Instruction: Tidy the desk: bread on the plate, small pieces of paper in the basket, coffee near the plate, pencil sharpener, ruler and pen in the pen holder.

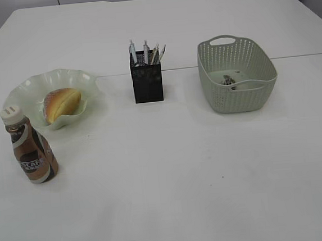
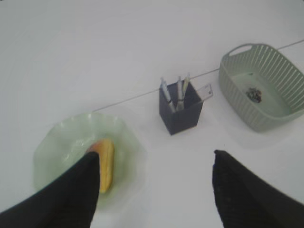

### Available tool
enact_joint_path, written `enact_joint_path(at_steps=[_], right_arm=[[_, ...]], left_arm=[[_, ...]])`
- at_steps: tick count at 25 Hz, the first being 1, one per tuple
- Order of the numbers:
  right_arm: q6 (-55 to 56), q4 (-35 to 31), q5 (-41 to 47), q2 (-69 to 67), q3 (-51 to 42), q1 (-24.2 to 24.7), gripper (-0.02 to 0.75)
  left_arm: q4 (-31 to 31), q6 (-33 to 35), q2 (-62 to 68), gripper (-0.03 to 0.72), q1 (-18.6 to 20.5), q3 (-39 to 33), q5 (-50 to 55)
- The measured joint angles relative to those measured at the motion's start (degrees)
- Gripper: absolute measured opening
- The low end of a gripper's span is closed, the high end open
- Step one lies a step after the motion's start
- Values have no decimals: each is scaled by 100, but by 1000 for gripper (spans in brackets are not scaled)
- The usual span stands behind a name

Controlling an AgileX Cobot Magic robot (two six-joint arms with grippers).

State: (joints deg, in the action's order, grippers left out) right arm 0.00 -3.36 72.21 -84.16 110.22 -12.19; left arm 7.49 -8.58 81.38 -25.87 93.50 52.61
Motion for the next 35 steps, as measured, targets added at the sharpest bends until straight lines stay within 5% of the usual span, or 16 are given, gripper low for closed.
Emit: enact_joint_path(at_steps=[10,19,35], right_arm=[[162,451,52,2043,-639,0,492],[162,821,74,4266,-2500,0,492],[-186,867,111,6762,-4959,-23,442]], left_arm=[[146,-36,-1839,545,0,11,1895],[-281,-54,-3674,545,-10,-248,2004],[-99,-63,-7279,545,93,-3628,1745]])
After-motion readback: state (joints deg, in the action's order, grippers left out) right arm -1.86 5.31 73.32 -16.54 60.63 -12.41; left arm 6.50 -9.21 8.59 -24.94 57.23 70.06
